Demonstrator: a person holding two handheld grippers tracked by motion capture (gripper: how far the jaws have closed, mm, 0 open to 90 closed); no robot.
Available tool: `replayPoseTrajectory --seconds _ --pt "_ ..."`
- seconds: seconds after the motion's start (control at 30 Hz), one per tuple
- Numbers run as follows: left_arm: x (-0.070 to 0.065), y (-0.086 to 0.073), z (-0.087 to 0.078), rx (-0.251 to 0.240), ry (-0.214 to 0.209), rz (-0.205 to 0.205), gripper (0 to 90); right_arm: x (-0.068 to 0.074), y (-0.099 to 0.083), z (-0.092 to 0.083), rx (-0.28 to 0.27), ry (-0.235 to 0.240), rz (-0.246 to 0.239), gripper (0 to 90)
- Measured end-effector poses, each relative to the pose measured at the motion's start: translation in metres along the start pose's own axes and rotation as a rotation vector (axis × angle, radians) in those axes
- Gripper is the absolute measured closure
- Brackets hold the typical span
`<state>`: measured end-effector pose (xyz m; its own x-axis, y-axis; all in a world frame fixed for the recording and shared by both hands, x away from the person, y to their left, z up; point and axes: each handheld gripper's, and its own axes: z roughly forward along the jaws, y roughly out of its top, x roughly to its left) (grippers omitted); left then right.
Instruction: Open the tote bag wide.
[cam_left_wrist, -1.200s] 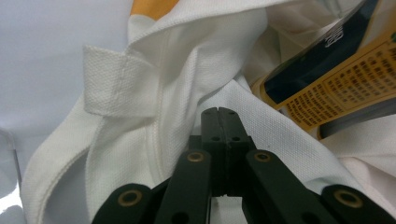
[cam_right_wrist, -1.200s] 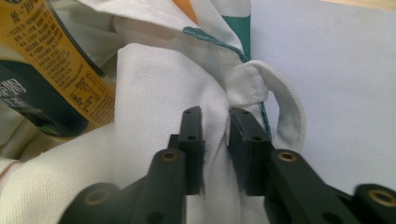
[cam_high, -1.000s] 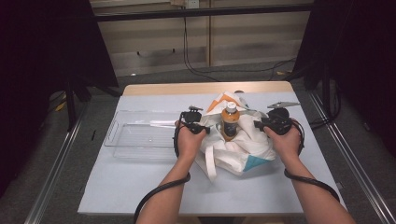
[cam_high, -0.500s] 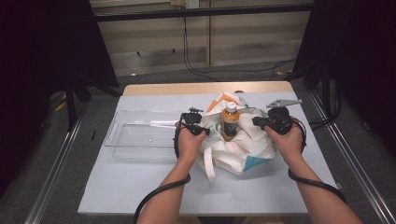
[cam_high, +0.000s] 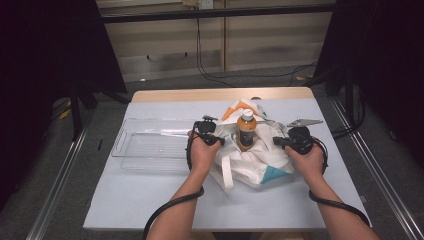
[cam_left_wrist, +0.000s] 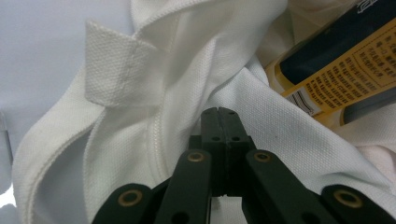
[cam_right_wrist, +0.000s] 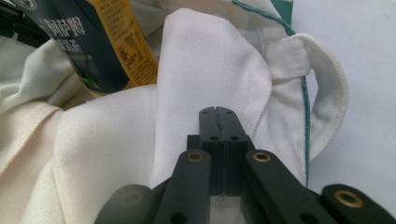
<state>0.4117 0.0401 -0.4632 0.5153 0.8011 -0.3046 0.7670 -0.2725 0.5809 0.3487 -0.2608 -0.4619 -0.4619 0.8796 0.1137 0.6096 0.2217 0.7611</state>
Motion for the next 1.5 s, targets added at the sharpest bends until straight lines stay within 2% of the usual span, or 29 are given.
replayPoseTrajectory --seconds 0.13,0.17,0.2,0.23,0.33,0.37,0.4,0.5,0.57,0.67,0.7,0.83,0.9,1.07,1.23,1.33,1.37,1.5 --pt "-0.001 0.0 -0.001 -0.018 -0.013 -0.018 90.0 0.001 -0.002 0.002 -0.004 -0.004 -0.012 90.0" --pt "0.0 0.0 -0.003 -0.019 -0.021 -0.009 90.0 0.001 -0.002 0.001 -0.005 -0.006 -0.009 90.0" --pt "-0.001 0.001 -0.004 -0.03 -0.028 -0.022 90.0 0.002 -0.002 0.001 -0.002 -0.005 -0.012 90.0" --pt "-0.001 0.002 -0.006 -0.028 -0.029 -0.009 90.0 0.002 -0.001 0.001 -0.001 -0.007 -0.014 90.0" --pt "-0.005 0.005 -0.012 -0.063 -0.045 -0.007 87.4 0.003 0.001 -0.001 0.004 -0.01 -0.014 90.0" --pt "-0.005 0.006 -0.015 -0.065 -0.045 0.007 86.8 0.003 0.002 -0.001 0.003 -0.012 -0.017 90.0" --pt "-0.007 0.006 -0.017 -0.074 -0.053 -0.004 86.3 0.003 0.002 -0.001 0.005 -0.012 -0.017 90.0" --pt "-0.009 0.007 -0.023 -0.082 -0.062 0.018 86.0 0.004 0.002 -0.001 0.004 -0.013 -0.016 90.0" --pt "-0.01 0.007 -0.025 -0.089 -0.072 0.013 85.9 0.004 0.001 -0.001 0.004 -0.014 -0.013 90.0" --pt "-0.011 0.005 -0.028 -0.101 -0.082 0.01 85.6 0.004 0.001 -0.002 0.006 -0.015 -0.015 90.0" --pt "-0.011 0.004 -0.029 -0.106 -0.102 -0.002 85.6 0.005 0.002 -0.002 0.006 -0.016 -0.017 90.0" --pt "-0.014 -0.001 -0.032 -0.116 -0.131 -0.017 85.8 0.006 0.002 -0.002 0.006 -0.019 -0.019 89.7" --pt "-0.016 -0.005 -0.033 -0.115 -0.142 -0.011 86.0 0.005 0.001 -0.002 0.001 -0.016 -0.011 89.7" --pt "-0.017 -0.016 -0.031 -0.102 -0.168 -0.03 87.1 0.005 -0.002 -0.002 -0.015 -0.013 -0.003 89.3" --pt "-0.016 -0.026 -0.029 -0.097 -0.164 -0.04 88.1 0.004 -0.003 -0.002 -0.021 -0.011 0.0 89.1" --pt "-0.013 -0.032 -0.027 -0.091 -0.156 -0.027 88.4 0.004 -0.004 -0.002 -0.024 -0.015 0.0 88.7" --pt "-0.014 -0.034 -0.026 -0.101 -0.157 -0.037 88.6 0.004 -0.005 -0.002 -0.027 -0.01 0.009 88.6" --pt "-0.013 -0.037 -0.026 -0.1 -0.153 -0.03 88.3 0.003 -0.004 -0.003 -0.038 -0.001 0.018 85.5"
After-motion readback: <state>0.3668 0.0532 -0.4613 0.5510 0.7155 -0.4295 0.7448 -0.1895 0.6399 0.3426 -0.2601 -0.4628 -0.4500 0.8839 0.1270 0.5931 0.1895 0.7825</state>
